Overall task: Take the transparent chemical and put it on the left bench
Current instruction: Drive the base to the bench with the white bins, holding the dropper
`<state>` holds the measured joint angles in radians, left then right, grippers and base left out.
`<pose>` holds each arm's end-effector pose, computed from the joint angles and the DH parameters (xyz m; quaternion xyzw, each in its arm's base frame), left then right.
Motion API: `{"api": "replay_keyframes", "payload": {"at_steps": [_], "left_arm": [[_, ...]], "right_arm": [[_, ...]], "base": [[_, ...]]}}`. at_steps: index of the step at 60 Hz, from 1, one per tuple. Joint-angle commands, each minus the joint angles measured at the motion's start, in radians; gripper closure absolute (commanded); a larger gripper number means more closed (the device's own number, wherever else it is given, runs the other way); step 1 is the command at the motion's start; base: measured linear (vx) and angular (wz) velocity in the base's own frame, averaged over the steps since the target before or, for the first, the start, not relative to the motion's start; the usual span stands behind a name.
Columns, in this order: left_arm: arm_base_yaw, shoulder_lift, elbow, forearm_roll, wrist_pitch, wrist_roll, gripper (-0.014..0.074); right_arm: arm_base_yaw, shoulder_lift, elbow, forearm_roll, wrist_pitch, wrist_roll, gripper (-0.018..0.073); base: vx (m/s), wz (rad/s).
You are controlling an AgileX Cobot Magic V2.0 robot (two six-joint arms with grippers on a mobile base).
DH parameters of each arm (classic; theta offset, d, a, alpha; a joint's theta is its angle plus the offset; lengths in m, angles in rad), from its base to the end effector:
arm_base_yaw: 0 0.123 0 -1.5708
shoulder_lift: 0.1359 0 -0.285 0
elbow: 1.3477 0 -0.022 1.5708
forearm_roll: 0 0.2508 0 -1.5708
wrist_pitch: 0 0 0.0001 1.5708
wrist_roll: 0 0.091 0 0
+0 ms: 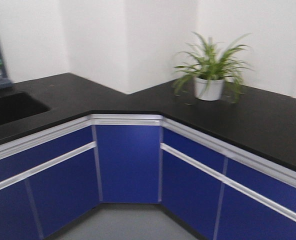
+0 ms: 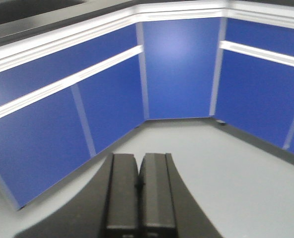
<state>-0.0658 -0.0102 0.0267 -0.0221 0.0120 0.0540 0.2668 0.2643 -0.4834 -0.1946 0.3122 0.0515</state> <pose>0.0566 -0.0038 0.2036 0.0336 0.6852 -0.0124 0.7274 0.0601 0.0108 0.3305 -0.1201 0.6970 0.0259 0.7065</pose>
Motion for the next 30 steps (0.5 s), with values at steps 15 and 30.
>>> {"api": "replay_keyframes", "payload": {"at_steps": [15,30], "left_arm": [[-0.002,-0.019,0.016,-0.001,-0.078,-0.008,0.06],[-0.002,-0.019,0.016,-0.001,-0.078,-0.008,0.06]], "right_arm": [[-0.001,0.012,-0.025,-0.014,-0.077,-0.002,0.0562],[-0.001,0.012,-0.025,-0.014,-0.077,-0.002,0.0562]], "base": [[-0.16,0.65],[-0.1,0.71]]}}
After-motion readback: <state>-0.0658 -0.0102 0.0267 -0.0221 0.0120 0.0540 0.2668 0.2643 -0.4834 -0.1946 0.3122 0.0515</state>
